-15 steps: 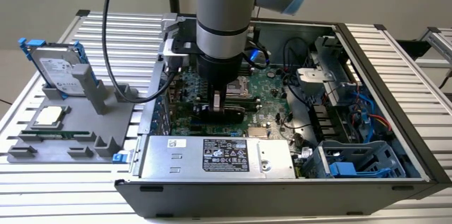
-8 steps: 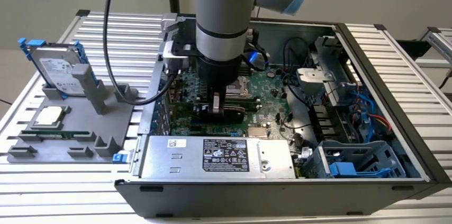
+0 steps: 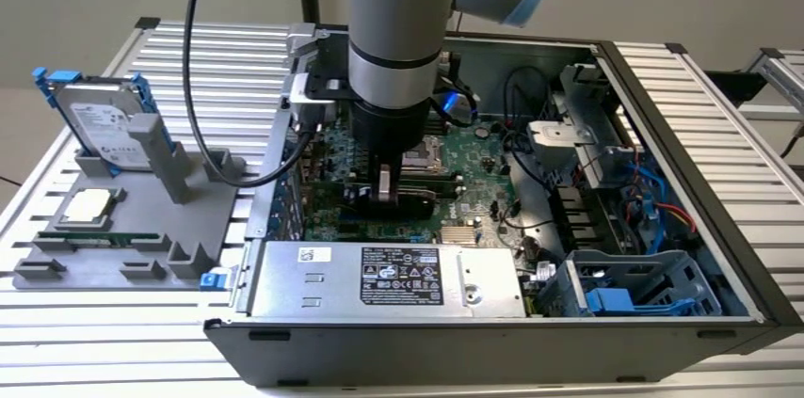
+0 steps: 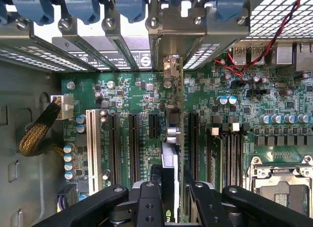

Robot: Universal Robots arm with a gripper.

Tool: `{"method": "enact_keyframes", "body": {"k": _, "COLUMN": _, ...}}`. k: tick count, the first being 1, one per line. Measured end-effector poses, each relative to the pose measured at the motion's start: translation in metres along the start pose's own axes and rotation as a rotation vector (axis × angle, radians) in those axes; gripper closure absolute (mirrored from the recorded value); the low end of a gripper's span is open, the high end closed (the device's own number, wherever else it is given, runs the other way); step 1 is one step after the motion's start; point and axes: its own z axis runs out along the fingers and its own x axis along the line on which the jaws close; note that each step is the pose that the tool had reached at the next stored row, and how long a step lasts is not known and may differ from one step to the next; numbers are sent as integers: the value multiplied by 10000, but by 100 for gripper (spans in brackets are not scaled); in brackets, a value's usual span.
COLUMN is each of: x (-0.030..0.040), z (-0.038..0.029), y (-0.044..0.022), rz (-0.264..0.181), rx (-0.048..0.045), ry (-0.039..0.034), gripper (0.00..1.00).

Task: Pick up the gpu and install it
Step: 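Insert the gpu into the slot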

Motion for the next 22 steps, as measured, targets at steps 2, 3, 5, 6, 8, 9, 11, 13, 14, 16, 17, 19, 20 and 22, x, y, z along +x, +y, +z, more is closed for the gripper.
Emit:
{"method": "enact_keyframes", "body": {"k": 2, "x": 0, "z": -5, "y": 0, "rz": 0, "rx": 1, "ry": -4, "gripper": 100}}
{"method": "enact_keyframes", "body": {"k": 3, "x": 1, "z": -5, "y": 0, "rz": -1, "rx": 0, "ry": -4, "gripper": 100}}
{"method": "enact_keyframes", "body": {"k": 5, "x": 9, "z": -6, "y": -1, "rz": -2, "rx": -1, "ry": -8, "gripper": 100}}
{"method": "enact_keyframes", "body": {"k": 6, "x": 19, "z": -5, "y": -1, "rz": -2, "rx": 0, "ry": -17, "gripper": 100}}
{"method": "enact_keyframes", "body": {"k": 8, "x": 29, "z": -5, "y": -1, "rz": 0, "rx": 0, "ry": -21, "gripper": 100}}
{"method": "enact_keyframes", "body": {"k": 9, "x": 30, "z": -6, "y": -1, "rz": 0, "rx": 0, "ry": -19, "gripper": 100}}
{"method": "enact_keyframes", "body": {"k": 11, "x": 33, "z": 4, "y": -1, "rz": -2, "rx": -5, "ry": -8, "gripper": 100}}
{"method": "enact_keyframes", "body": {"k": 13, "x": 35, "z": 35, "y": -2, "rz": -3, "rx": -11, "ry": 7, "gripper": 100}}
{"method": "enact_keyframes", "body": {"k": 14, "x": 34, "z": 40, "y": -2, "rz": -3, "rx": -13, "ry": 7, "gripper": 100}}
{"method": "enact_keyframes", "body": {"k": 16, "x": 32, "z": 48, "y": -2, "rz": -1, "rx": -6, "ry": -9, "gripper": 100}}
{"method": "enact_keyframes", "body": {"k": 17, "x": 32, "z": 48, "y": -1, "rz": -1, "rx": -4, "ry": -12, "gripper": 100}}
{"method": "enact_keyframes", "body": {"k": 19, "x": 32, "z": 48, "y": -2, "rz": -2, "rx": -4, "ry": -12, "gripper": 100}}
{"method": "enact_keyframes", "body": {"k": 20, "x": 31, "z": 48, "y": -2, "rz": -2, "rx": -4, "ry": -12, "gripper": 100}}
{"method": "enact_keyframes", "body": {"k": 22, "x": 30, "z": 48, "y": -2, "rz": -2, "rx": -3, "ry": -13, "gripper": 100}}
